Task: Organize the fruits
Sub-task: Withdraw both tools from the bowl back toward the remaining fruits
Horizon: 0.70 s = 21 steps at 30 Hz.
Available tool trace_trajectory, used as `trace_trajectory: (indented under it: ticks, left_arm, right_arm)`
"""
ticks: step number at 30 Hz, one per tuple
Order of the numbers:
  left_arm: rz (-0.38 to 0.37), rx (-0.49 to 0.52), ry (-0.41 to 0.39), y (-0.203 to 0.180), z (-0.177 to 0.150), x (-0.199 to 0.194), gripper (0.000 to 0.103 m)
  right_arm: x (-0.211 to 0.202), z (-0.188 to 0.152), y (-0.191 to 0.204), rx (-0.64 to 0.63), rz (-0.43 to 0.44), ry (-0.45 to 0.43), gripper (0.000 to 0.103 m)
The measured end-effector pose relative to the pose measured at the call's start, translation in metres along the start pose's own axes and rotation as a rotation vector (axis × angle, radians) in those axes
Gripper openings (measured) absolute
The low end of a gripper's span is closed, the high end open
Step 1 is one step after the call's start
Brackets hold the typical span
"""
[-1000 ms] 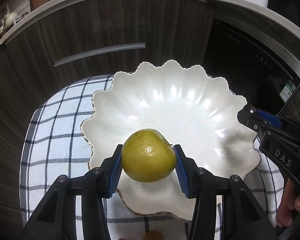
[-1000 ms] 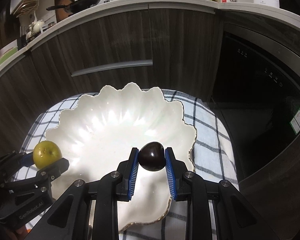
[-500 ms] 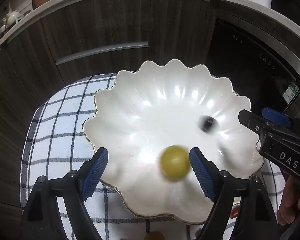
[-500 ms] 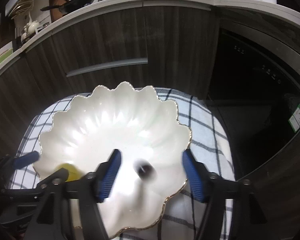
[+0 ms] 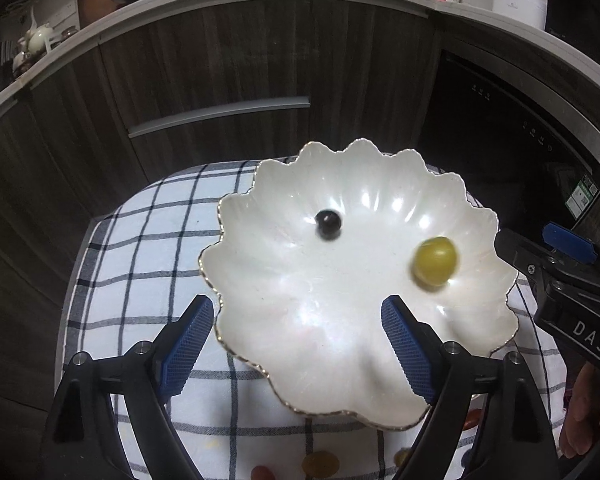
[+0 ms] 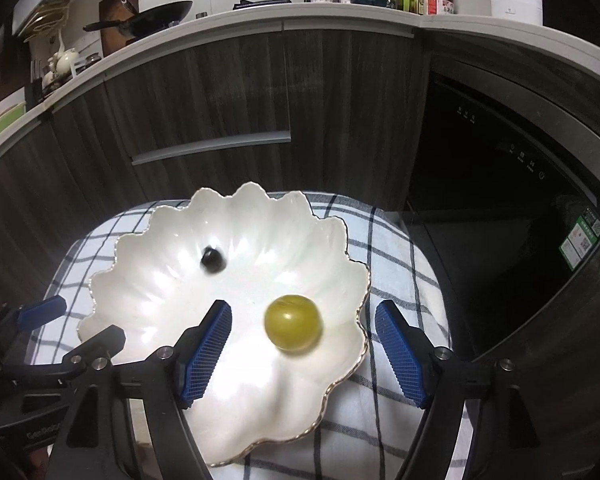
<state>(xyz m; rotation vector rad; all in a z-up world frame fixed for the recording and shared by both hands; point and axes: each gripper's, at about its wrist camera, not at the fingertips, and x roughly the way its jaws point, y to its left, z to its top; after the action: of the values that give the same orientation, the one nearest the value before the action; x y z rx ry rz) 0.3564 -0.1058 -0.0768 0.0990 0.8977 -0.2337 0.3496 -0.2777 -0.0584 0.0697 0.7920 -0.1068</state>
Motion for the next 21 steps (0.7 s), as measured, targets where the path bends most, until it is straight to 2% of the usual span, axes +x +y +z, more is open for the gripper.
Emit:
trace_trajectory:
  ticks: [21]
  left_arm:
    - [0.022,-0.032,-0.058,0.02,-0.011,-0.055,0.087]
  right_arm:
    - [-0.054,-0.004,0.022,-0.014,0.011,-0.063,0.075]
